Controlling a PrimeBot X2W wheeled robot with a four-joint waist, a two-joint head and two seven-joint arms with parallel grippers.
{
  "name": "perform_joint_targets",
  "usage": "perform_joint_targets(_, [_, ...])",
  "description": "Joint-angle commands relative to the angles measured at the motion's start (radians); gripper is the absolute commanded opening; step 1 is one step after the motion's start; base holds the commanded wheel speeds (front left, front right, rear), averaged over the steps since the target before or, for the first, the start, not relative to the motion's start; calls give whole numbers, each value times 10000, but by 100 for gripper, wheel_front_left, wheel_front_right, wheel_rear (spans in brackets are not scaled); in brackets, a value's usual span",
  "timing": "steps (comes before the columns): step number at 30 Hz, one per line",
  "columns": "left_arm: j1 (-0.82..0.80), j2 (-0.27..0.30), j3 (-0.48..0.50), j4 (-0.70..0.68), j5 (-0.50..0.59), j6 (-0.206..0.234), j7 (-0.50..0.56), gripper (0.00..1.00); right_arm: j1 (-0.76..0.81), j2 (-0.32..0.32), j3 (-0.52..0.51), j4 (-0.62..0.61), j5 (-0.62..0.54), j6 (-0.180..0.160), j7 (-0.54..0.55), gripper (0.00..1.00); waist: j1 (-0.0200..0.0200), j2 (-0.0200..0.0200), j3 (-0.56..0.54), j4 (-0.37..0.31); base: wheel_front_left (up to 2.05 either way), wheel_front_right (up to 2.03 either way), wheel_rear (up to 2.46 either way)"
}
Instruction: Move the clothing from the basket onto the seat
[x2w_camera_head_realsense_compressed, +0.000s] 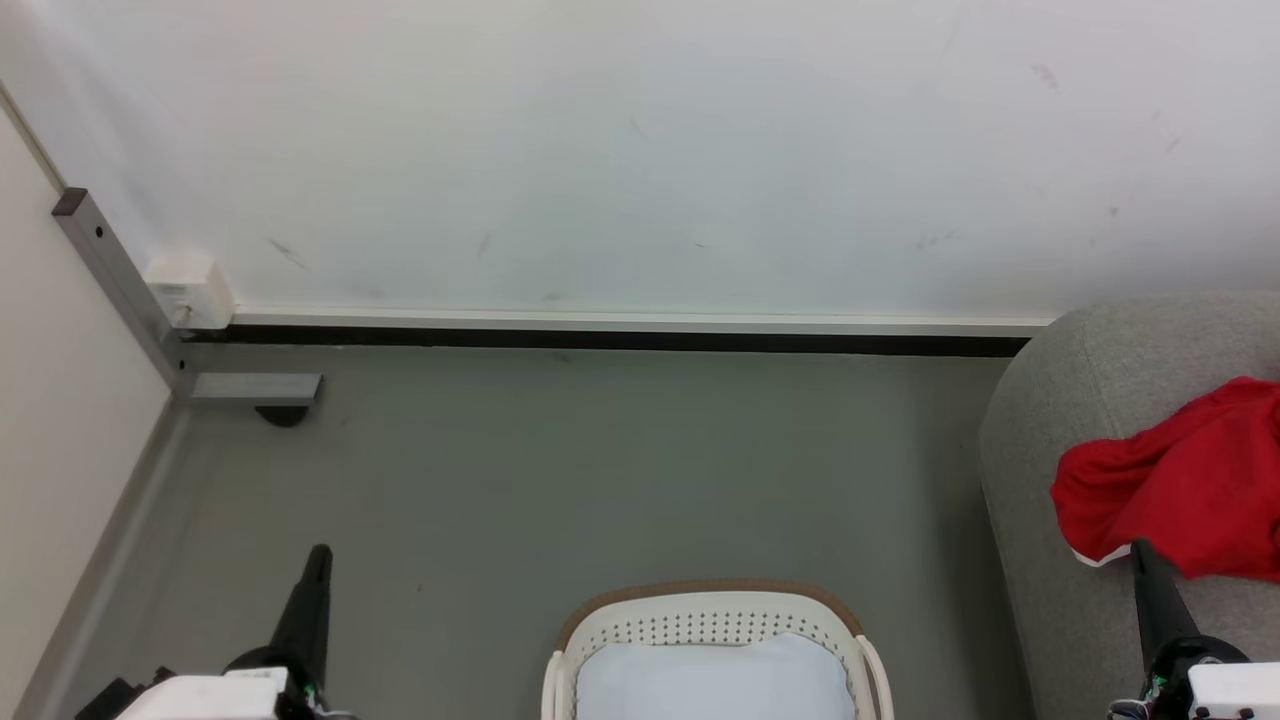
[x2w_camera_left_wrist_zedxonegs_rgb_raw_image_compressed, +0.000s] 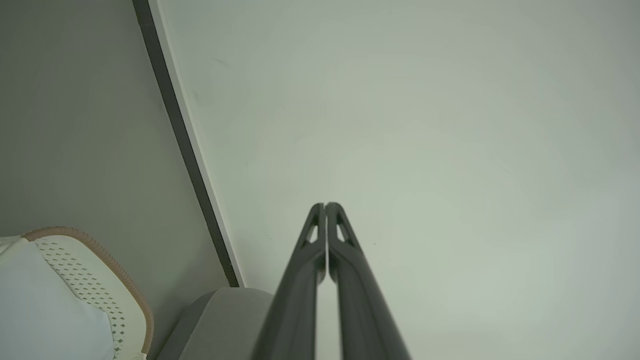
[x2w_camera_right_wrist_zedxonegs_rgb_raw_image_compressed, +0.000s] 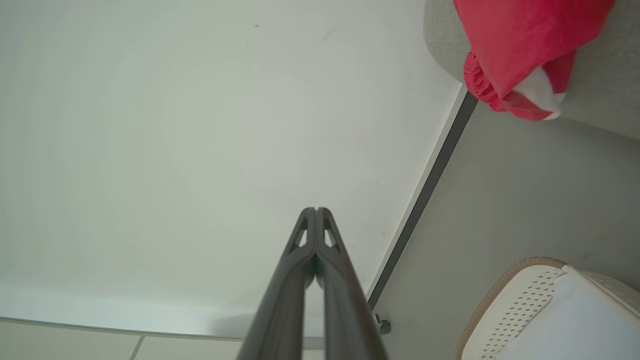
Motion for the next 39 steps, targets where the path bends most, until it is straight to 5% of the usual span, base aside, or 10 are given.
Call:
perform_joint_targets(1, [-118,22,78,-51,-203,-77,78,0,-116,-92,-51,-77,262,-19,72,0,0,0,4,8,0,0,0])
perform_joint_targets(39, [-166,6,173,-86,-936,-140,279,0,-107,-89,-99,-182,1010,-21,264,0,0,0,40,75,0,0,0])
